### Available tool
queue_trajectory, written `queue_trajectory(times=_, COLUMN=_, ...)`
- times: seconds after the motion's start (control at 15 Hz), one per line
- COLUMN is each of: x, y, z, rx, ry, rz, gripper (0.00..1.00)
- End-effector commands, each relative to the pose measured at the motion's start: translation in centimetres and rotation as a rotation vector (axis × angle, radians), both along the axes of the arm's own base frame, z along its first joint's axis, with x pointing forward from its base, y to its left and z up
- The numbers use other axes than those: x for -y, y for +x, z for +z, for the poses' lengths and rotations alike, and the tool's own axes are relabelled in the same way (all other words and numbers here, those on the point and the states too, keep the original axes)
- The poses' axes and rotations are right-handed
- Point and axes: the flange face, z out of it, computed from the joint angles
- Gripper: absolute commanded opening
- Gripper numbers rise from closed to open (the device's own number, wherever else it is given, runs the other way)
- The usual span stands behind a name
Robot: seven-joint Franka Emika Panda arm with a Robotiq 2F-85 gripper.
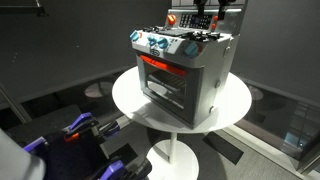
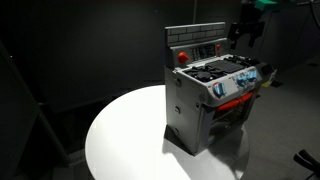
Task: Press the top orange button on the microwave oven controlling panel of the stove
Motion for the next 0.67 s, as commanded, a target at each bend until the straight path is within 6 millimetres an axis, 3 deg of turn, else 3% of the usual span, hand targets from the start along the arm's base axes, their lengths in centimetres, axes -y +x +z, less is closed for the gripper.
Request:
queue_trajectory(times=0.0, x=0.1, y=-2.2, z=1.6, rx=-0.064, ry=0.019, rz=0.018, gripper=1.00)
queue_trajectory(times=0.33, x=0.4, y=-3.3, z=2.1, rx=-0.115, ry=0.021, rz=0.011, gripper=1.00)
queue_trajectory(times=0.6, x=0.2, y=-2.5, z=1.5, rx=-0.115, ry=0.014, rz=-0.002, gripper=1.00)
